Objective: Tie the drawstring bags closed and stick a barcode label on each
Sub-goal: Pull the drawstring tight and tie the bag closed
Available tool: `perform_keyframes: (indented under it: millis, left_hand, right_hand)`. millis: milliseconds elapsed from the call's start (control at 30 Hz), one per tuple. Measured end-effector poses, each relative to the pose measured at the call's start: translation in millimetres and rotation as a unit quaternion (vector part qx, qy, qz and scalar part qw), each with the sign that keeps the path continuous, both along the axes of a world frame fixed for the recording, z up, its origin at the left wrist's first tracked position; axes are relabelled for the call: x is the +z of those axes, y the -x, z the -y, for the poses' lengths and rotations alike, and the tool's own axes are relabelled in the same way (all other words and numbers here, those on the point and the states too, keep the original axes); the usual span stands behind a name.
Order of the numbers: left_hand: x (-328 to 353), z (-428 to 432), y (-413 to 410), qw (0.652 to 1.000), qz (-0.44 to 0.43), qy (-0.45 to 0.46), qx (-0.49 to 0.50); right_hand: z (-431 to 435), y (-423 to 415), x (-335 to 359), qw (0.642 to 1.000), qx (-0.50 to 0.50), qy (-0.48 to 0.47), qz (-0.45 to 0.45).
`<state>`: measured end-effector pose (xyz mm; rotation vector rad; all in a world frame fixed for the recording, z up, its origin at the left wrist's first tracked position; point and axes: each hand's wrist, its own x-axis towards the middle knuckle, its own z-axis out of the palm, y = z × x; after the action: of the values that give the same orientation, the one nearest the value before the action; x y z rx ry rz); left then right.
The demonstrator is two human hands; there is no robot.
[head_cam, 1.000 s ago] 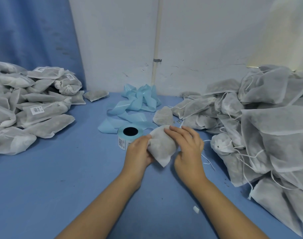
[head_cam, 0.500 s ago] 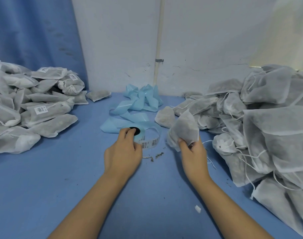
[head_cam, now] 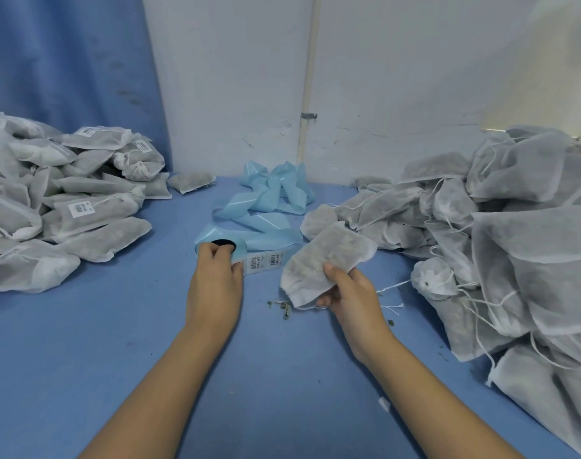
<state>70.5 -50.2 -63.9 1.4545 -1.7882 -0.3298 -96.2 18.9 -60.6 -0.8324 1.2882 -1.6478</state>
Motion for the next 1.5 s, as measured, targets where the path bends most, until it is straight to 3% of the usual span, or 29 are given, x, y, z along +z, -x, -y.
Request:
perform_keyframes:
  millis: [133,233,300,367,433,533,633,767,833,933,1100,1233,1400,1500]
  left_hand:
    - [4,-10,13,0.998,-0.034,0.050,-0.010]
    - [10,-24,34,0.977,-0.201,-0.009,-0.066]
    - [13,-33,47,0.932,-0.321,-0.135,-0.103]
    - [15,-39,56,0.856,-0.418,-0.264,-0.152]
    - [16,-43,60,0.789,-0.479,-0.331,-0.199]
    - [14,-44,60,0.768,-0.514,-0.326,-0.198]
    - [12,-40,57,0.759,-0.535,-0.323,-0.182]
    - [14,-36,55,0.707,-0.591,-0.331,-0.204]
    - [15,-35,55,0.689,-0.607,-0.327,-0.224]
    - [13,-35,55,0.688,-0.601,-0.322,-0.250]
    - [7,-35,55,0.739,-0.513,-0.319,-0.298]
    - [4,-36,56,0.765,-0.474,-0.309,-0.307]
    - [3,-39,62,0.788,-0.450,-0.304,-0.289]
    - [4,-41,66,0.783,-0.446,-0.341,-0.267]
  right_hand:
    - [2,3,0,0.997,0.014,0.022,0.078]
    - [3,5,2,0.992,0.006,0.039,0.117]
    - [3,6,4,0.989,0.002,0.051,0.138]
    - [2,7,7,0.984,0.007,0.058,0.166]
    - [0,9,10,0.978,0.014,0.056,0.202]
    - [-1,12,12,0.971,0.003,0.040,0.235]
    - [0,14,11,0.984,0.009,0.022,0.178]
    - [0,14,6,0.998,-0.005,-0.041,-0.043]
    - [1,12,5,0.994,-0.026,-0.054,-0.091]
    - [-1,8,6,0.993,-0.024,-0.028,-0.115]
    - [-7,1,11,0.990,0.035,0.039,-0.128]
    - [-8,-1,11,0.990,0.015,0.047,-0.128]
    - [-5,-2,9,0.998,0.047,0.018,-0.024]
    - [-2,-1,8,0.999,0.035,0.004,0.031]
